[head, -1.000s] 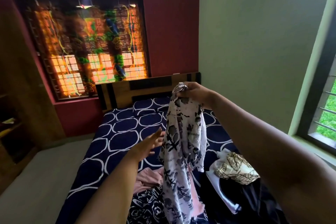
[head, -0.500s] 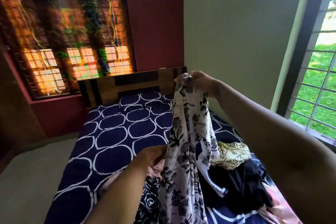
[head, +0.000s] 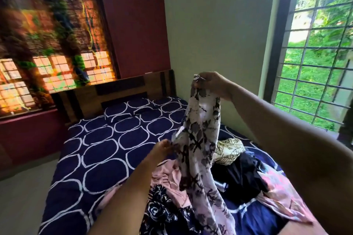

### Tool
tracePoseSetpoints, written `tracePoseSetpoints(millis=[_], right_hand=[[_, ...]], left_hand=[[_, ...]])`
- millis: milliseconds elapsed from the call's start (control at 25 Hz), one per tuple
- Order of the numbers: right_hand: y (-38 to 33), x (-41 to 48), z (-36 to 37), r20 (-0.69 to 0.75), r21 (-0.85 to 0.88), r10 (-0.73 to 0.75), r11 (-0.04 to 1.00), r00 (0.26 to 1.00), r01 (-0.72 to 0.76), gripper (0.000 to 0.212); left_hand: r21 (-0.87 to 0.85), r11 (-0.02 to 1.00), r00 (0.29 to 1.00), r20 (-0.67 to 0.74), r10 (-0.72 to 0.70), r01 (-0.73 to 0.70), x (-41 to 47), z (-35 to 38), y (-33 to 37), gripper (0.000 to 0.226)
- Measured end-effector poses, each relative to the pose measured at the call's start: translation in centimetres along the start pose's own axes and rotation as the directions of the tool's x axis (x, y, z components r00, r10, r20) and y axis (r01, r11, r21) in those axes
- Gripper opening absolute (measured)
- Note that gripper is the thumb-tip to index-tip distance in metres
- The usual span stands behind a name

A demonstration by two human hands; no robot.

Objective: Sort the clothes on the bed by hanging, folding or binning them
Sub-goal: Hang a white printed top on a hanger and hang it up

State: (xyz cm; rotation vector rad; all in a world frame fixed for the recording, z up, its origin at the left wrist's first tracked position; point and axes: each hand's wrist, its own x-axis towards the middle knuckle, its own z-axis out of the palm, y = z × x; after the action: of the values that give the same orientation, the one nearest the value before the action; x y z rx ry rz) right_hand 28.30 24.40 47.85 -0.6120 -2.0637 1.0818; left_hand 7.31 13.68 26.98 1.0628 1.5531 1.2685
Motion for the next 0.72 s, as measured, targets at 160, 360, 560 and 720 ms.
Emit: tracePoseSetpoints(millis=[160,360,560,720], right_hand=[[2.5,-2.4,-1.5,-0.169,-0.127,0.066,0.988,0.983,-0.088,0.017],[3.7,-4.6,-2.3,-0.290,-0.099,0.146,0.978,0.946,-0.182,0.028],[4.0,-5.5,-2.5,-0.345,-0.119,0.121,0.978,0.931,-0.172,0.024],[4.1,-5.6,-3.3,-0.334,-0.095,0.110,0.984,0.936,-0.150,0.009]], left_hand=[[0.027,0.996,0.987,-0.134,0.088,-0.085,0.6,-1.6,-0.4,0.029],[0.055,0.973,0.963,-0.142,0.229,-0.223,-0.1,-1.6,-0.3,0.023],[0.136,0.954,0.920,-0.259,0.294,-0.266,-1.8,-3.0,2.0,0.027],[0.216,0.932,0.905,-0.252,0.343,-0.293,-3.1,-4.2,4.2,0.045]])
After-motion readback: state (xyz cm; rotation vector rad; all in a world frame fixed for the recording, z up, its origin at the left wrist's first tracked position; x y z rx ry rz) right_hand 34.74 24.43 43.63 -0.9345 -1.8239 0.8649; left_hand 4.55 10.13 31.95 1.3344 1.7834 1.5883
